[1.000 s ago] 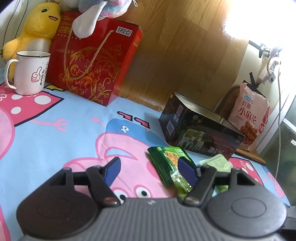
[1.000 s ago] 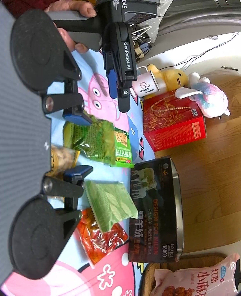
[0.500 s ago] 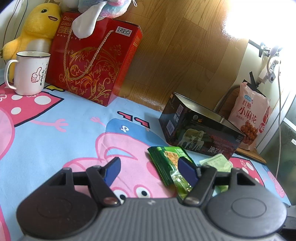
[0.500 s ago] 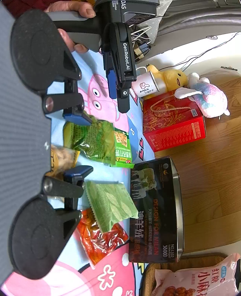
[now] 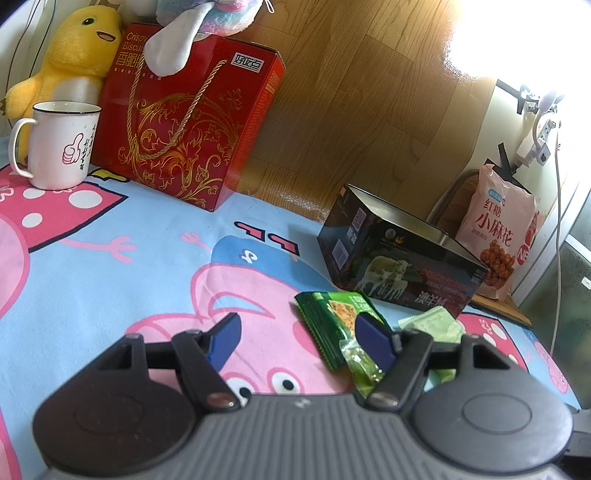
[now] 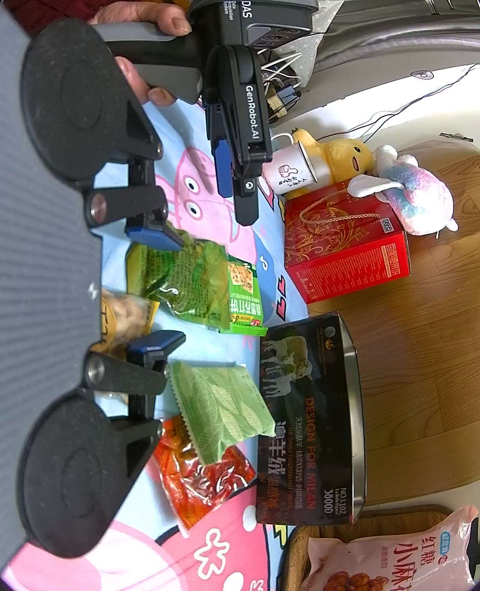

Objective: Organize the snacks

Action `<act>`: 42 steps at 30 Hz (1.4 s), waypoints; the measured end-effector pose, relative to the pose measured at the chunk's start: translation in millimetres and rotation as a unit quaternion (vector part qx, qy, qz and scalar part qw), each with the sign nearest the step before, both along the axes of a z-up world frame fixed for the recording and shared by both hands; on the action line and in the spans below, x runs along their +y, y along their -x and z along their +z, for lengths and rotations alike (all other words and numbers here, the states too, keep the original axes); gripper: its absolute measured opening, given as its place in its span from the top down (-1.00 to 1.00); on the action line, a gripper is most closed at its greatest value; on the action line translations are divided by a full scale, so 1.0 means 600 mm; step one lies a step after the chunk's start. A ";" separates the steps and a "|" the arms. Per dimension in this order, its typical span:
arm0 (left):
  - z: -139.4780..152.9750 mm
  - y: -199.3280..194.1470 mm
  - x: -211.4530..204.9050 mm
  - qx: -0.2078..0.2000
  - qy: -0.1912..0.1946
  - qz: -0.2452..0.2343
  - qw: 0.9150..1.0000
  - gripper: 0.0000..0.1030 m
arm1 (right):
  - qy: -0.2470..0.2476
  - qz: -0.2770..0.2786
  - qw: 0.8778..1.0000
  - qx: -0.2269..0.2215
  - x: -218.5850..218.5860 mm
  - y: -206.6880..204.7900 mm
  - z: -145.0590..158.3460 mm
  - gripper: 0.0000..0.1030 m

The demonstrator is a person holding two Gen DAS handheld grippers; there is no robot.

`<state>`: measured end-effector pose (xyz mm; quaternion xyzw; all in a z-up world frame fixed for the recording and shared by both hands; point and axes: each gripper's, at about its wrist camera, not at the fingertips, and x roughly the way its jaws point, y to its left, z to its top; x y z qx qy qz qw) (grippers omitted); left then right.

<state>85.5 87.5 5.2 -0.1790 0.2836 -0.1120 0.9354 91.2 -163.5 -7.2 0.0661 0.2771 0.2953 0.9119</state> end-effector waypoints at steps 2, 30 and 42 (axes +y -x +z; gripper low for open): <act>0.000 0.000 0.000 0.000 0.000 0.000 1.000 -0.36 | 0.000 0.000 1.000 0.000 0.000 0.000 0.000 0.02; -0.001 0.002 -0.003 0.002 0.000 0.000 1.000 -0.43 | -0.001 0.001 1.000 0.000 0.001 -0.001 -0.001 0.01; -0.001 -0.002 0.013 0.012 0.046 -0.029 0.998 -0.38 | 0.006 0.005 1.000 -0.002 0.004 0.000 0.000 -0.06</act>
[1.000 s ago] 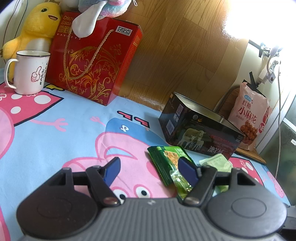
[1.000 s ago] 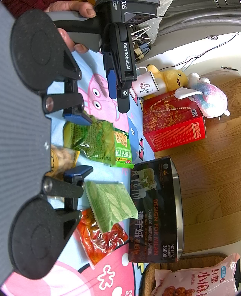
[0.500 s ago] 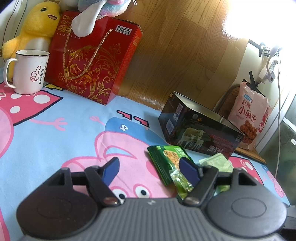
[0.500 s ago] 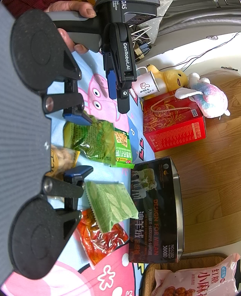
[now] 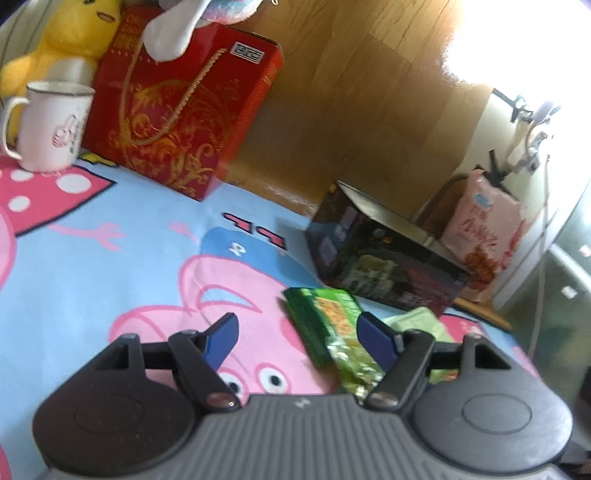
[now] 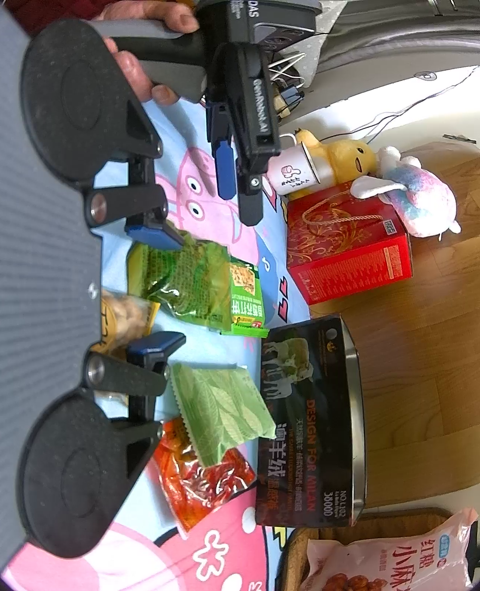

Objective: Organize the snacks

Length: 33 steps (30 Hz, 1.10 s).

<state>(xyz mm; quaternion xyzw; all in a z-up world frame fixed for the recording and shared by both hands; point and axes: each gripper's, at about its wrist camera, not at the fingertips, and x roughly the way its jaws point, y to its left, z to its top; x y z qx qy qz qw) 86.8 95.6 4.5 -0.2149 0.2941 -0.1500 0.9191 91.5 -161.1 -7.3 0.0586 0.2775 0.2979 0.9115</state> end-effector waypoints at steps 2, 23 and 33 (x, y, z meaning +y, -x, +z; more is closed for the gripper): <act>0.008 0.005 -0.002 -0.004 0.008 -0.016 1.000 -0.37 | 0.009 0.006 1.000 -0.003 0.005 0.001 0.000 -0.10; -0.033 -0.028 -0.005 0.108 0.163 -0.119 0.974 0.85 | -0.072 0.105 0.989 0.078 -0.014 -0.068 0.007 0.22; -0.015 -0.010 -0.005 0.093 0.126 -0.103 0.982 0.82 | -0.054 0.134 0.988 0.063 0.002 -0.034 0.015 0.65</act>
